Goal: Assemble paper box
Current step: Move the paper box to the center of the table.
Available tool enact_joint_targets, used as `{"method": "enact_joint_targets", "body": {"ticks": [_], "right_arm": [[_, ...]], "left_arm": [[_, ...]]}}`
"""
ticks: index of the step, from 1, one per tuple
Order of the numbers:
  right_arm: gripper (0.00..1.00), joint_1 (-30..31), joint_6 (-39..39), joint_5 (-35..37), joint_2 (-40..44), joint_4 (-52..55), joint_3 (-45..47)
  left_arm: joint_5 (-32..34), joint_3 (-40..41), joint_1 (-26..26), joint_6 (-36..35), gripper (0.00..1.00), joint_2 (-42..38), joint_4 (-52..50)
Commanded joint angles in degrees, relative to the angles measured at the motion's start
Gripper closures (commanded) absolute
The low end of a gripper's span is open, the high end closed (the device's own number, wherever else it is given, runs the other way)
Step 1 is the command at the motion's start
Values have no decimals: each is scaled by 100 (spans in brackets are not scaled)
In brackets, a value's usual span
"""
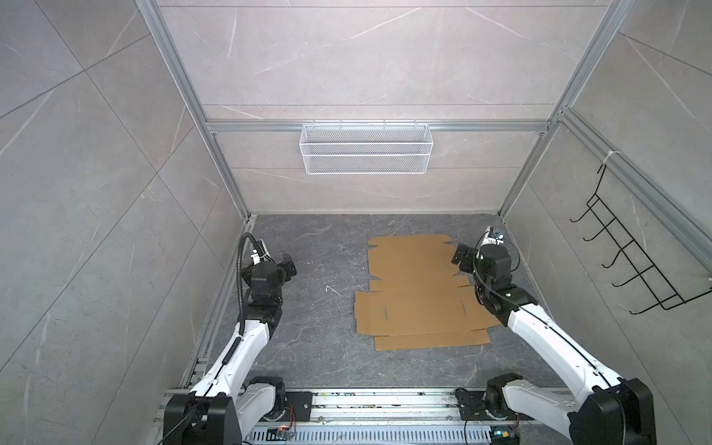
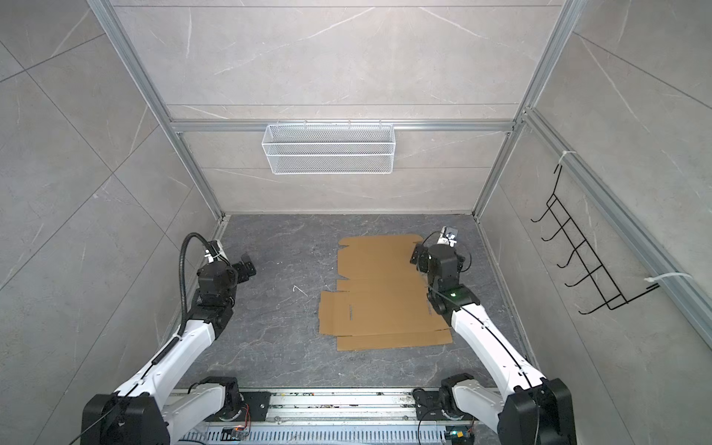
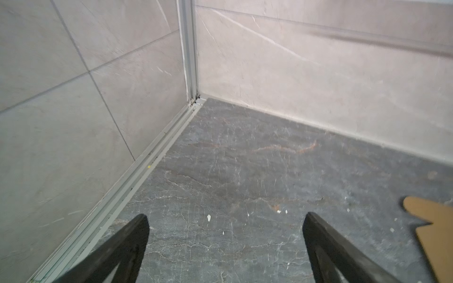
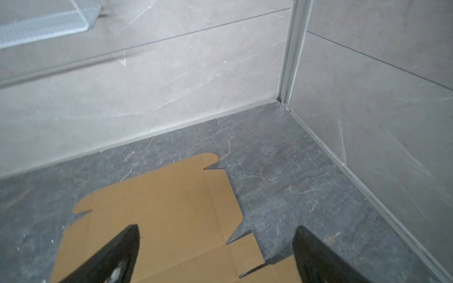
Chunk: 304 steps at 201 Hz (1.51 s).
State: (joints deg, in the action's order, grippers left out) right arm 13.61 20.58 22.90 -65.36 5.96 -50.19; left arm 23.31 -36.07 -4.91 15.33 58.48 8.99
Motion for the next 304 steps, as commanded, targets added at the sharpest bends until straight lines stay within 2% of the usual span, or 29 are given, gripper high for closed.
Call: {"method": "enact_joint_targets", "body": {"ticks": [1,7,23,50,62,94,123,154,186,256,304], "right_arm": [[5,-104,897,-992,-620,2423,-529],[10,-98,871,-1343,-627,2392,-496],[16,-70,919,-2220,-293,1870,-102],[19,0,1227,-3007,-153,1780,133],[21,179,1373,-3280,-262,1839,160],[23,983,1693,-3131,-510,1904,227],[25,1641,2037,-3019,-992,1774,202],[25,2101,2195,-2956,-1412,1673,144],[25,2279,2244,-3131,-1734,1519,141],[25,2418,2503,-3258,-2159,1086,369],[26,2498,2589,-3194,-2317,1073,483]], "left_arm": [[690,-588,14,1871,0,-142,-2116],[505,-649,44,1967,1,-159,-2177],[-481,-711,86,1425,3,-164,-1907],[-1494,-1316,51,1258,18,194,-2692],[-1849,-1439,-118,1322,21,420,-2958],[-1517,-1466,-1539,1513,22,1015,-3033],[-2354,-1503,-2047,2190,23,1750,-2970],[-2696,-1430,-2702,2650,23,2106,-2976],[-3402,-920,-2956,3193,24,2270,-2211],[-3626,-735,-3356,3559,29,3007,-1604],[-3753,-728,-3420,3753,50,3399,-1145]]}}
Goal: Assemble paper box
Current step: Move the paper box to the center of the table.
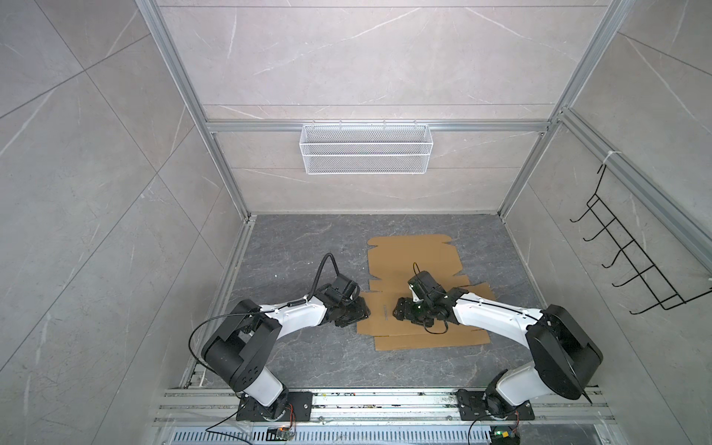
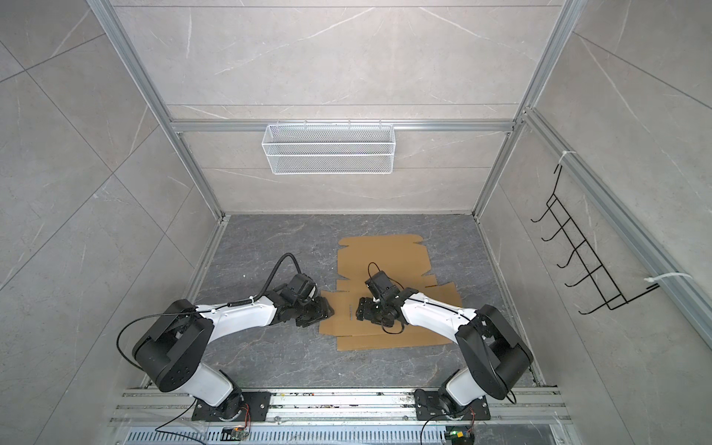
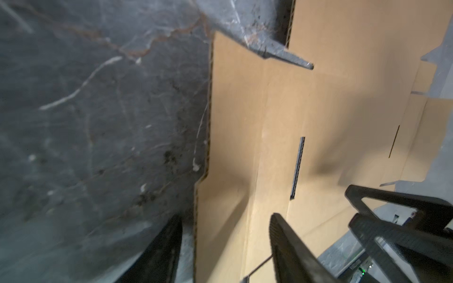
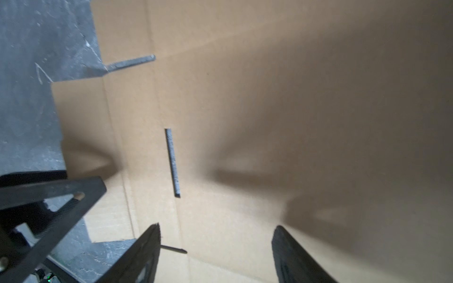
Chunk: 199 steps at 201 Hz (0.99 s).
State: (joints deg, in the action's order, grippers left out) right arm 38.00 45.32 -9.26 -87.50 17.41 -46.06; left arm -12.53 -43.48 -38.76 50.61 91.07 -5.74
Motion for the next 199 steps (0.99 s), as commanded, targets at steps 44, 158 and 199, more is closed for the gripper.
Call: {"method": "enact_joint_targets", "body": {"ticks": [44,158,199], "right_arm": [[27,181,215,-114,-296,-208,65],[22,282,-382,-467,130,403,-1054],[22,-344,-856,-823,404,828,-1030]], "left_arm": [[-79,36,-35,275,74,-24,388],[220,-414,1406,-1561,100,-1505,-3543],[62,-491,1714,-1920,100,-1551,-3557]]}}
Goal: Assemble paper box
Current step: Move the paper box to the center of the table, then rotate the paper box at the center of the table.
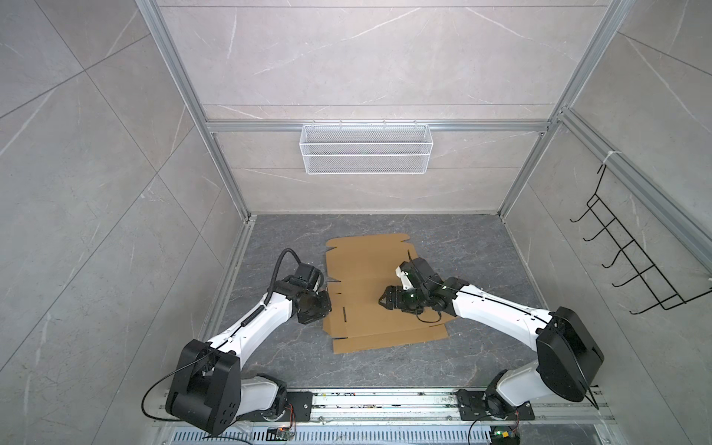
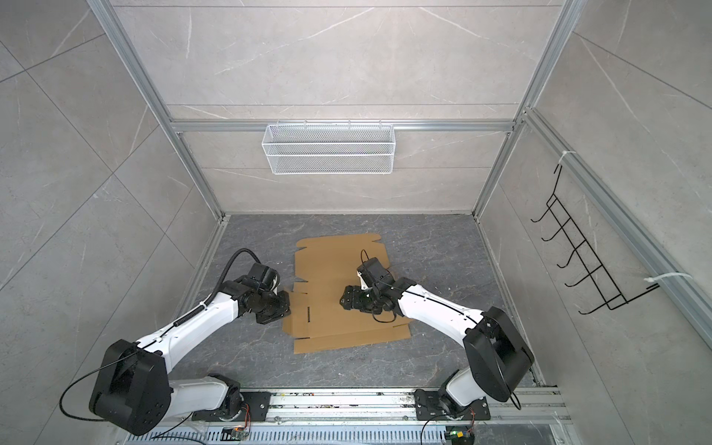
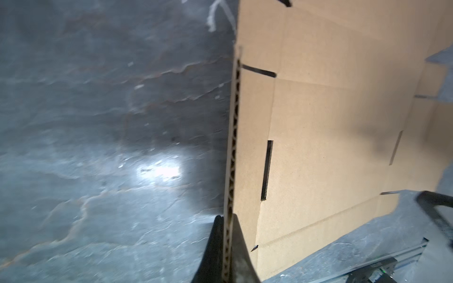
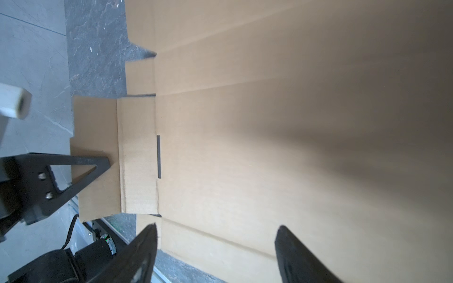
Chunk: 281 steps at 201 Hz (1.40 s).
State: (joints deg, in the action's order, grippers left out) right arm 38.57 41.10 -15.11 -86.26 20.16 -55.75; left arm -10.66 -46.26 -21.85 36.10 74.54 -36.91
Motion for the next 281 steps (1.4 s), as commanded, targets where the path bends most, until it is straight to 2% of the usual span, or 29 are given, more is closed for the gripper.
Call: {"method": "enact_joint_targets", "body": {"ticks": [1,30,69,90,107,128,163,182,195,219,233,257,266,281], "right_arm": [[22,-433,-444,-246,295,573,-61],[21,-1453,-649,-290,980,1089,227],[23,-2530,-857,51,1433,1613,611],[20,-2645,-982,322,1506,1889,670],[15,-2718,-1074,514,1550,2062,814],[11,-2746,-1083,407,1544,2098,1076],[12,-2746,-965,93,1554,1758,1328],[12,-2740,-955,66,1504,1734,1069],[12,-2741,-977,141,1433,1796,896],[9,-2747,-956,470,1419,1938,677],[1,-2748,-916,689,1477,2051,585],[1,-2749,-822,811,1626,2207,530],[1,-2760,-745,692,1638,2185,564],[2,-2752,-335,74,1636,1785,813]], "left_arm": [[-132,-228,22,-483,100,112,-462],[-87,-382,94,-791,99,300,-982],[-193,-396,556,-852,92,344,-1057],[-316,-417,576,-782,85,317,-1016],[-399,-311,576,-714,85,299,-920],[-647,-22,576,-496,86,256,-627],[-930,336,576,33,96,70,-251],[-1044,603,560,695,100,-168,49],[-838,859,448,1436,100,-470,309],[187,1383,-238,3299,100,-1184,967],[800,1607,-759,4317,100,-1451,1379],[1953,1915,-1512,5835,100,-1676,1941],[2373,1973,-1796,6252,100,-1649,2238],[2505,1702,-2081,6462,100,-1287,2352]]}}
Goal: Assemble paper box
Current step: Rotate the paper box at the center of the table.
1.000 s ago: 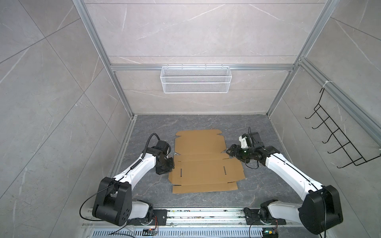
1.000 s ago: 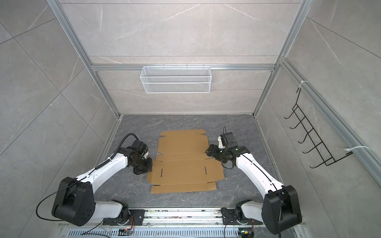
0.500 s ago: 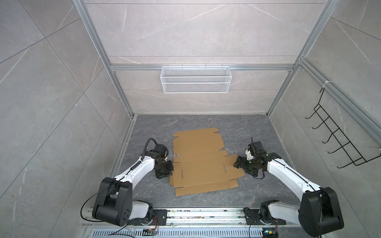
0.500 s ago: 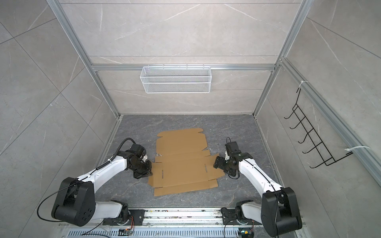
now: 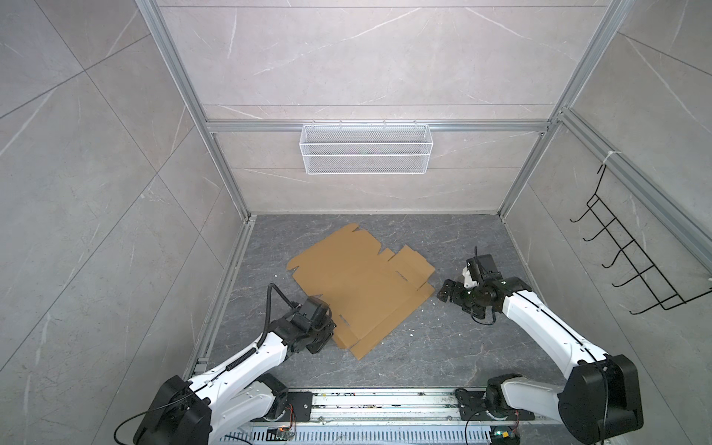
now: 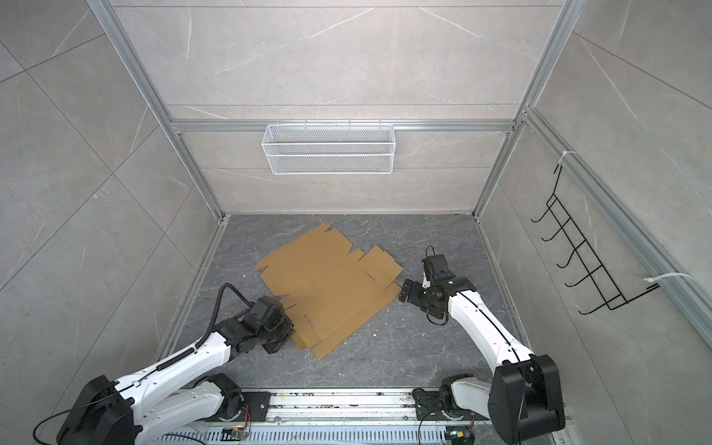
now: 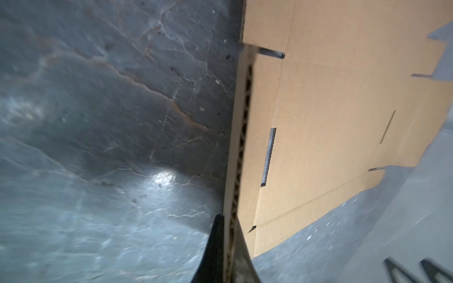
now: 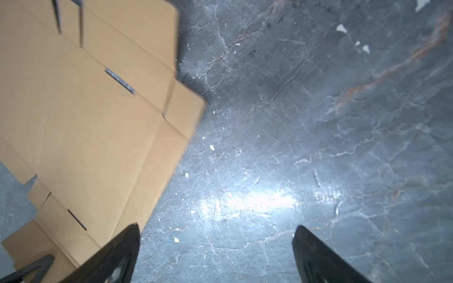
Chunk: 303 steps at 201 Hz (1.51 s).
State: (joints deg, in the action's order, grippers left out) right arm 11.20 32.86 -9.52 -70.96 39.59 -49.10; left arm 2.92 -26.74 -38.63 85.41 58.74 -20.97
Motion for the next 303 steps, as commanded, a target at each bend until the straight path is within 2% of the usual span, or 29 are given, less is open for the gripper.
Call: {"method": "enact_joint_targets", "body": {"ticks": [1,15,29,55,79,107,145,156,180,196,221,258,279,303], "right_arm": [[2,-18,540,-540,112,-230,178],[5,103,1470,-1297,223,-1404,882],[6,535,2349,-1356,333,-2310,1382],[7,1273,2974,-846,289,-2706,1553],[9,1410,3542,-885,-35,-3586,1895],[13,1490,3857,-814,-401,-4402,2026],[30,1808,4248,-557,-1065,-5128,1873],[36,1885,4264,-521,-1200,-5189,1785],[55,1986,4153,-274,-1232,-4937,1650],[62,1983,3937,-168,-1195,-4681,1555],[75,1987,3458,-103,-1218,-4206,1303],[84,1973,2782,-173,-1380,-3746,1017],[88,1957,2222,-341,-1545,-3319,658],[88,1854,1317,-736,-1833,-2401,50]], "left_arm": [[1144,-286,-423,1532,100,325,760],[1007,-634,-666,1658,100,733,764],[636,-843,-782,1837,100,1053,819],[32,-1029,-845,1942,100,1205,783],[0,-1074,-922,2076,100,934,539],[120,-1140,-970,2041,100,658,228],[75,-1061,-1133,2068,98,906,566],[47,-1076,-1170,2048,98,997,646],[8,-1106,-1199,1998,97,1078,681],[14,-1105,-1207,1896,95,1025,645],[121,-1220,-1191,1554,82,720,119],[261,-1370,-1028,773,60,136,-916],[198,-1609,-780,136,55,-25,-1762],[-24,-2043,-28,-1160,53,-66,-2433]]}}
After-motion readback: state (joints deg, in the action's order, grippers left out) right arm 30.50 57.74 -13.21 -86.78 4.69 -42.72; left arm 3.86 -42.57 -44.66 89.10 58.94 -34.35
